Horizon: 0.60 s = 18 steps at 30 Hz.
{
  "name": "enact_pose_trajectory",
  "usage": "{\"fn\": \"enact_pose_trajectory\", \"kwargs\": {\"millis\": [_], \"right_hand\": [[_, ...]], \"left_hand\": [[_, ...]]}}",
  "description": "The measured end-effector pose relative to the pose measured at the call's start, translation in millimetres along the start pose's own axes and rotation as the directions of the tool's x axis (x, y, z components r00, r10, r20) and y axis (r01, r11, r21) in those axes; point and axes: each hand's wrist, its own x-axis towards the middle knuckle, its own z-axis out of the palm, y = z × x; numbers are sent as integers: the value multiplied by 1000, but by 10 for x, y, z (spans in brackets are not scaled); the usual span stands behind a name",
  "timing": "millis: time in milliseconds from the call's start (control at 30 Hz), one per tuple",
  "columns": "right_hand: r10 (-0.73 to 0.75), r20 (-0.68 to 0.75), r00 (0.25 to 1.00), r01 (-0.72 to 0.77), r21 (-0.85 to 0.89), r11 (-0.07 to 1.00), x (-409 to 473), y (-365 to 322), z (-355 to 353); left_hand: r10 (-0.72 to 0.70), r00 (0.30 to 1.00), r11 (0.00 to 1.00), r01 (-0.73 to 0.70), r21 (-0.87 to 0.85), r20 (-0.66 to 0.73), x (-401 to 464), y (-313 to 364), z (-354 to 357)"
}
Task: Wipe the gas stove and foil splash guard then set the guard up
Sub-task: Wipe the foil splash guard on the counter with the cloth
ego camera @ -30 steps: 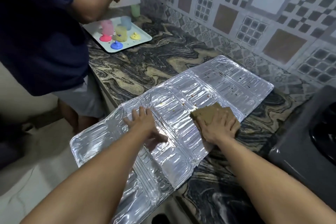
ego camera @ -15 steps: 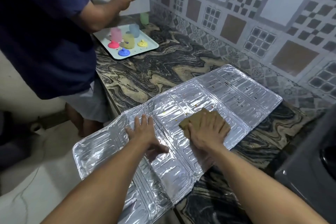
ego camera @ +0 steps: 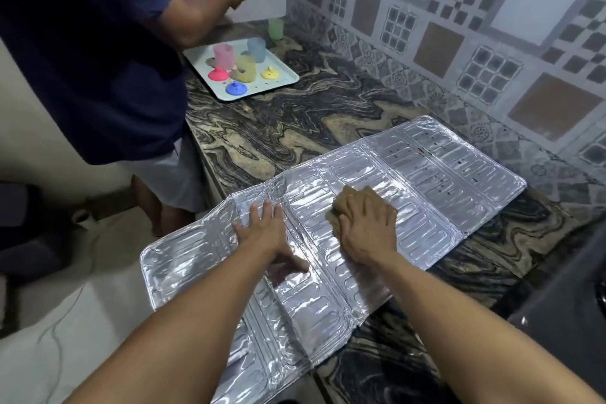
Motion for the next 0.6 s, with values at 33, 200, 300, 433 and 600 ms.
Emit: {"fn": "enact_pose_trajectory", "kwargs": {"millis": [33, 200, 300, 433, 600], "right_hand": [[70, -25, 997, -70, 25, 997, 61, 76, -23], [387, 63, 920, -391, 63, 918, 262, 215, -194], [264, 32, 964, -265, 71, 962, 43, -43, -71], [192, 14, 981, -192, -18, 981, -250, -103, 125], [300, 30, 953, -301, 29, 953, -165, 31, 24]], "left_hand": [[3, 1000, 1000, -3, 9, -4, -1, -8, 10], [20, 1000, 999, -20, 34, -11, -13, -32, 14], [38, 999, 999, -38, 30, 5, -23, -53, -2], [57, 998, 997, -58, 53, 8, -42, -100, -3], [73, 997, 997, -73, 38, 0, -122, -109, 42]]}}
